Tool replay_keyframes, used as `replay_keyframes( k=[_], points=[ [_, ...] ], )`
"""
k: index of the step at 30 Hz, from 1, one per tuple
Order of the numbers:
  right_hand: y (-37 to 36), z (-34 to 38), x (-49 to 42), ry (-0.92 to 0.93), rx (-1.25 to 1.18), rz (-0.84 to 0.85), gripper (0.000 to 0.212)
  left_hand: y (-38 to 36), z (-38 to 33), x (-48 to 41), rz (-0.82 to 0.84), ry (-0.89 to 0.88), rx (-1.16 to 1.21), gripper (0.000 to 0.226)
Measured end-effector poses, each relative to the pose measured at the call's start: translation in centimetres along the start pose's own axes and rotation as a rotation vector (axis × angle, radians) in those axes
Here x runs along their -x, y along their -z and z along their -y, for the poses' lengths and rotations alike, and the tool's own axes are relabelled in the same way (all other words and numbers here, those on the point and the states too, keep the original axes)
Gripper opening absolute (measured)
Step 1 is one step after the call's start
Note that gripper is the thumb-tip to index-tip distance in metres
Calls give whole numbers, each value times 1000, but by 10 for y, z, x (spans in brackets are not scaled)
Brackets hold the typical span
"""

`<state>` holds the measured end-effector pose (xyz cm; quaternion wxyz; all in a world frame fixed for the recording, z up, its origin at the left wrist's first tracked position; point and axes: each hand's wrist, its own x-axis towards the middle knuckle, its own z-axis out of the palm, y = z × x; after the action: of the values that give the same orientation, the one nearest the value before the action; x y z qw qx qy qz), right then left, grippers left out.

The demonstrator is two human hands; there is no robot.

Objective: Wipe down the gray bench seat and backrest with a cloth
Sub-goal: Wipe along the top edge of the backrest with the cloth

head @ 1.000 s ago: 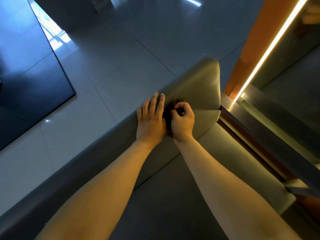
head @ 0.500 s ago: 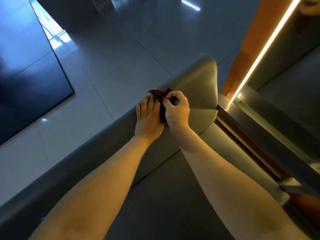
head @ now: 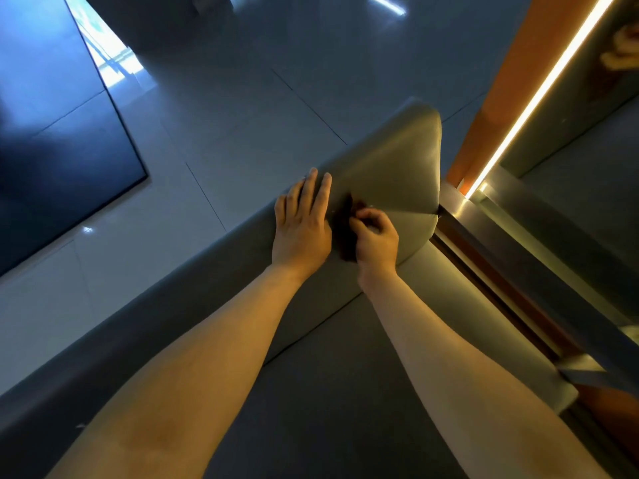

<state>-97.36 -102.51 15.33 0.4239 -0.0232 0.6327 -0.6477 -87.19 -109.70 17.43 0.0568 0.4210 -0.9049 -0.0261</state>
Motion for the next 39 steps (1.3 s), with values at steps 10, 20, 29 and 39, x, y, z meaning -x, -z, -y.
replay_keyframes(
  k=[10,20,29,39],
  points=[
    [-23,10,-23,205,136,-117,17,2,1,1,-34,-52,-46,66],
    [-25,26,-25,-130,-10,-199,17,2,0,4,-5,-88,-134,73],
    [1,5,-43,-16,105,-180,21,-23,-40,13,-50,20,-41,65],
    [46,-13,-42,-237,-147,33,10,-77,-78,46,-8,-10,417,69]
  ],
)
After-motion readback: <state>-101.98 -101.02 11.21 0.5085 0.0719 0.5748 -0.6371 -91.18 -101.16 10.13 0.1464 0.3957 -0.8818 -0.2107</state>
